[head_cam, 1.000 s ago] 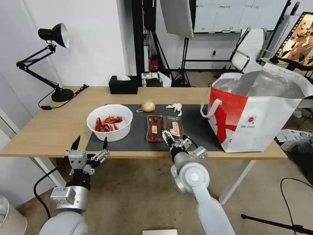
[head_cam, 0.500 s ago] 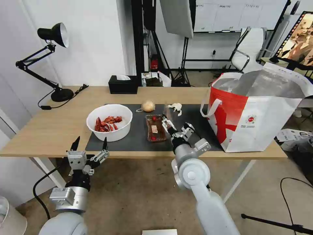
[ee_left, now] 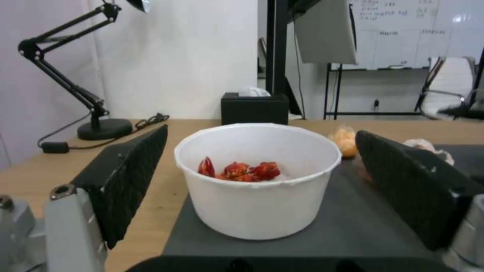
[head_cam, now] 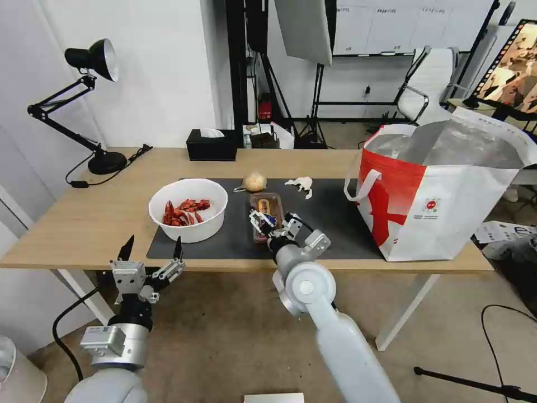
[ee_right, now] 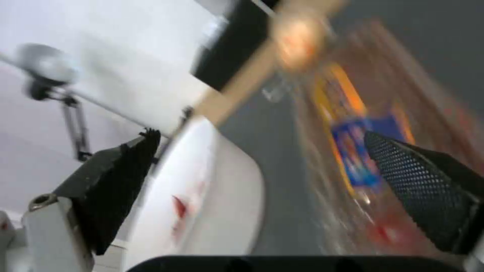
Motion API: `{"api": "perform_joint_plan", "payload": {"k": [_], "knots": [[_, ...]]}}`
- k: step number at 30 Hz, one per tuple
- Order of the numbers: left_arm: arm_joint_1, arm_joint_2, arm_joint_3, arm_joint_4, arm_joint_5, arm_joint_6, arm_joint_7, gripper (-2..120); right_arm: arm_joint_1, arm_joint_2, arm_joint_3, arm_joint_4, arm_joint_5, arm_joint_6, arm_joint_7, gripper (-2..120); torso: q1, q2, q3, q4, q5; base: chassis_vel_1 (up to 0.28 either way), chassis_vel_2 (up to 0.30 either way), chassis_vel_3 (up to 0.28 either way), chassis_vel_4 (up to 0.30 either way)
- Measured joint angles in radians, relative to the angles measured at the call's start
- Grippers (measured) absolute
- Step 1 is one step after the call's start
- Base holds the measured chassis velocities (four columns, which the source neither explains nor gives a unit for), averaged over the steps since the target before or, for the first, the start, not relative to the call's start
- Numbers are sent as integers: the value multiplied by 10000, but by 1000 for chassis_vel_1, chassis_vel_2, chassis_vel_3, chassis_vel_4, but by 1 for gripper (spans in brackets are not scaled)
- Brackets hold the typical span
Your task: Pick up the trash from the table and place it into the takeout bag.
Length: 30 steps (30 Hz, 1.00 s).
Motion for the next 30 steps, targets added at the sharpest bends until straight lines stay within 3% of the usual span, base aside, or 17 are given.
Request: {"api": "perform_joint_plan", "payload": {"k": [5, 6, 7, 10, 11, 13, 14, 15, 17, 18, 23, 30], "knots": [[-400, 412, 109, -140, -1059, 452, -218, 100, 840, -1421, -231, 145, -1146, 9, -1420, 89, 0, 0, 0, -1, 2, 0, 0, 0, 0], [-605, 645, 188, -141, -1505, 588, -228, 100, 1287, -2126, -382, -172, -2112, 10, -2422, 82, 0, 0, 0, 0, 2, 0, 0, 0, 0], [-605, 645, 188, -141, -1505, 588, -228, 100, 1287, -2126, -382, -172, -2112, 10, -2422, 82, 0, 0, 0, 0, 2, 0, 0, 0, 0], [-1044, 1164, 501, 16, -2777, 885, -236, 100, 2355, -3392, -825, -1070, -3556, 53, -4341, 70, 1, 0, 1, -2, 3, 0, 0, 0, 0], [-1206, 1316, 624, 79, -3236, 992, -231, 100, 2639, -3620, -947, -1344, -3742, 77, -4768, 63, 0, 0, 1, -1, 1, 0, 0, 0, 0], [-1303, 1405, 701, 111, -3560, 1078, -226, 100, 2831, -3752, -1037, -1544, -3850, 86, -5035, 61, 1, 0, 1, -1, 2, 0, 0, 0, 0], [-1565, 1593, 907, 197, -4427, 1317, -224, 100, 3327, -4019, -1326, -2077, -4069, 122, -5635, 53, 1, -1, 2, -3, 2, 0, 0, 0, 0], [-1565, 1593, 907, 197, -4427, 1317, -224, 100, 3327, -4019, -1326, -2077, -4069, 122, -5635, 53, 1, -1, 2, -3, 2, 0, 0, 0, 0], [-1847, 1767, 1104, 306, -5994, 1764, -285, 100, 4295, -4159, -2138, -3098, -4309, 144, -6449, 42, 1, 0, 1, -5, 2, 0, 0, 0, 0], [-1847, 1767, 1104, 306, -5994, 1764, -285, 100, 4295, -4159, -2138, -3098, -4309, 144, -6449, 42, 1, 0, 1, -5, 2, 0, 0, 0, 0], [-2403, 1943, 1187, 351, -8506, 2535, -718, 100, 5592, -3597, -3466, -4808, -4800, 80, -7528, 21, 1, -1, 1, 7, -2, 0, 0, 0, 0], [-3111, 2063, 1547, 742, -9703, 2804, -806, 100, 5826, -3203, -3790, -5930, -5424, -24, -7547, 0, 3, -1, 2, -5, 1, 0, 0, 0, 0]]}}
